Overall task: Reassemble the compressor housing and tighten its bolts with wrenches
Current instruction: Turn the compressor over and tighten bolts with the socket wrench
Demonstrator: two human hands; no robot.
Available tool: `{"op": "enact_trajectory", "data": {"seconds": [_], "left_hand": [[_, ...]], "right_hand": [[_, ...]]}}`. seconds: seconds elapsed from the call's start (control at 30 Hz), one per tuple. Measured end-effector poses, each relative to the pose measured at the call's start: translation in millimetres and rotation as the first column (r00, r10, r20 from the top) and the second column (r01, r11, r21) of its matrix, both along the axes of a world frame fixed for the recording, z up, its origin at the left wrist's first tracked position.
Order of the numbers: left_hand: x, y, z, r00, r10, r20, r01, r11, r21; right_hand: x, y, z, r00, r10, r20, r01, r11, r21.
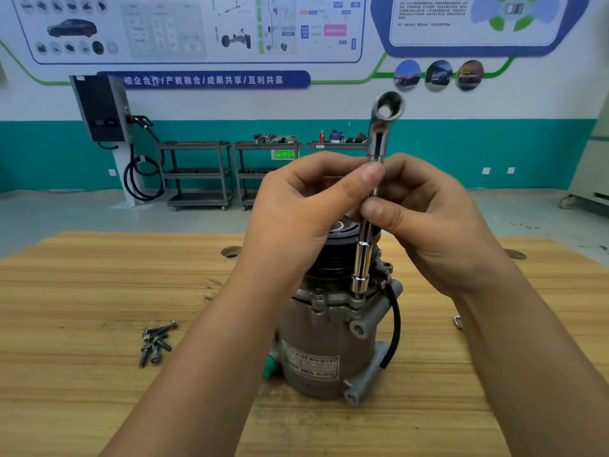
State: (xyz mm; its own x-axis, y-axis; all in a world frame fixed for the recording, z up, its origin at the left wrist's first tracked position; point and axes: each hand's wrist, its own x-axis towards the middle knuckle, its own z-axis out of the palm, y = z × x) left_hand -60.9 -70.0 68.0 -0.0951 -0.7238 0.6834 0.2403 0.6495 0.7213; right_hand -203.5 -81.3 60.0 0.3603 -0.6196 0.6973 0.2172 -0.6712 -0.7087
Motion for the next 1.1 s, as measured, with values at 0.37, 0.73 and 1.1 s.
{"op": "enact_trajectory", "data": {"seconds": [0.37, 0.73, 1.1], "left_hand": [[0, 1, 1, 0.996, 0.069, 0.050, -0.070, 0.997, 0.017], [7, 0, 2, 0.997, 0.020, 0.075, -0.024, 0.998, 0.053], [5, 1, 1, 0.992, 0.028, 0.125, -0.035, 0.998, 0.056]], "right_hand": [[0, -5, -3, 0.998, -0.046, -0.041, 0.046, 0.999, 0.011], [-8, -4, -4, 0.989, 0.050, -0.140, -0.041, 0.997, 0.065], [-6, -4, -4, 0.994, 0.078, -0.070, -0.071, 0.992, 0.105]]}}
